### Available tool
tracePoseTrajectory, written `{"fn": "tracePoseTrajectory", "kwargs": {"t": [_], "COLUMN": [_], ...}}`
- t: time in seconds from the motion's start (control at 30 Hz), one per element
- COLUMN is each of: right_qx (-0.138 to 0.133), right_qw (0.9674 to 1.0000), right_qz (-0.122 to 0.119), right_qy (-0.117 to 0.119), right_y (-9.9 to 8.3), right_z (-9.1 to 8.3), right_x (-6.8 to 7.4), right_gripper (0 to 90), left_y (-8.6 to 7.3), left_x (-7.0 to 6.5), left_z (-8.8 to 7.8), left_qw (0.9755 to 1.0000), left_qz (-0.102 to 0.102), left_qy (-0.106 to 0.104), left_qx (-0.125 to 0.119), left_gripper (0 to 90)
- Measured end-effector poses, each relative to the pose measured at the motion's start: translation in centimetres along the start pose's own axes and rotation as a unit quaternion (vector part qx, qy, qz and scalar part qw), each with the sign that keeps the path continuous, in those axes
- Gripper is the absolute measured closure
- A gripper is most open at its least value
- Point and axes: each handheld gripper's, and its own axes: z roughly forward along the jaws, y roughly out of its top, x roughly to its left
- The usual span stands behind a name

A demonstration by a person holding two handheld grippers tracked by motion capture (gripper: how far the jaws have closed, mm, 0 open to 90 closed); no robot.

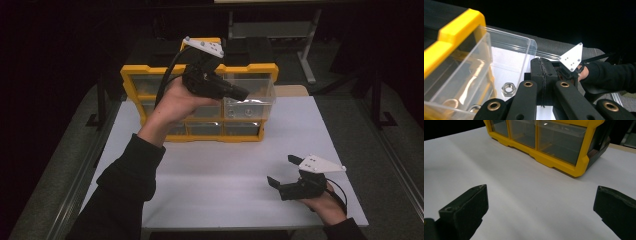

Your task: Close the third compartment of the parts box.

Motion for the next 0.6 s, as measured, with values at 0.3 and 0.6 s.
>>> {"fn": "tracePoseTrajectory", "kwargs": {"t": [0.3, 0.6], "right_qx": [0.000, 0.002], "right_qw": [1.0000, 1.0000], "right_qz": [0.000, 0.002], "right_qy": [0.001, 0.003], "right_y": [0.0, 0.0], "right_z": [0.0, 0.1], "right_x": [0.0, 0.0], "right_gripper": [0.0, 0.0], "left_y": [-0.9, -1.6], "left_x": [-0.5, -0.4], "left_z": [1.3, 2.3], "left_qw": [0.9999, 0.9996], "left_qz": [0.002, 0.000], "left_qy": [-0.006, 0.006], "left_qx": [0.015, 0.028], "left_gripper": [90.0, 90.0]}}
